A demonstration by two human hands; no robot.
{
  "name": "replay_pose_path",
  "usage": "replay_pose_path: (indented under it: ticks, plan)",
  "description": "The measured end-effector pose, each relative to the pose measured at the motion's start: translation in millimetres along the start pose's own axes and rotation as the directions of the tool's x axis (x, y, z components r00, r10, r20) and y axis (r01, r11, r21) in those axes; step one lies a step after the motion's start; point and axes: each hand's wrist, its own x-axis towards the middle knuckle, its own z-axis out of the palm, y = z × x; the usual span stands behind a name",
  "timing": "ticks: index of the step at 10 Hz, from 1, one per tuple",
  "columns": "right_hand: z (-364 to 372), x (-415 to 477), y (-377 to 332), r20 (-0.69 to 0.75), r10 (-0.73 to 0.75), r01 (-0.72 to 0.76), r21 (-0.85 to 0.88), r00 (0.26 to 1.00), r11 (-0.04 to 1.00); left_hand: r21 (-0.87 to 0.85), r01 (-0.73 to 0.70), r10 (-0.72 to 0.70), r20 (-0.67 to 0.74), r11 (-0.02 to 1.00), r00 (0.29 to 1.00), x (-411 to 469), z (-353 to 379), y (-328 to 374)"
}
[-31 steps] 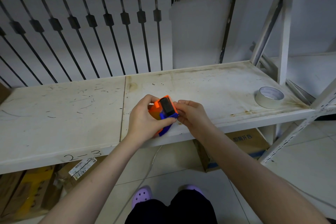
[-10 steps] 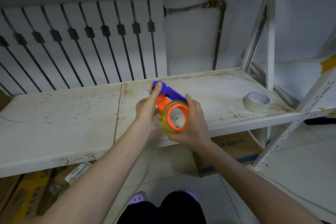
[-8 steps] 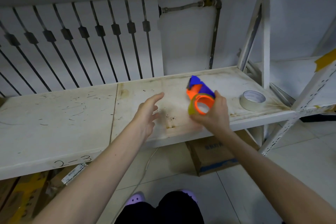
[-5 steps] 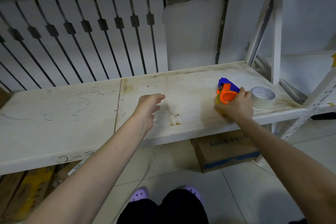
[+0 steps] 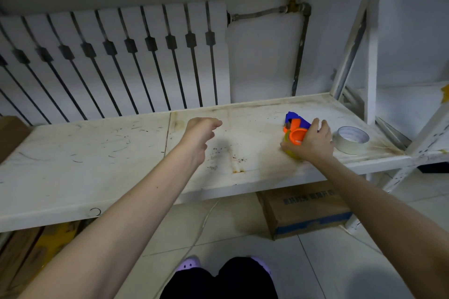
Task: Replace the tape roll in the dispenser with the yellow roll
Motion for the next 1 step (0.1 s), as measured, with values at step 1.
replay_pose_path:
  ticks: [1]
  plan:
    - [-21.2,-14.8,-24.3,-0.115,-0.141,0.161,0.191,0.983,0.968,-0.005,-0.046,0.046,-0.034,0.999,0.998,-12.8,-4.6,14.6]
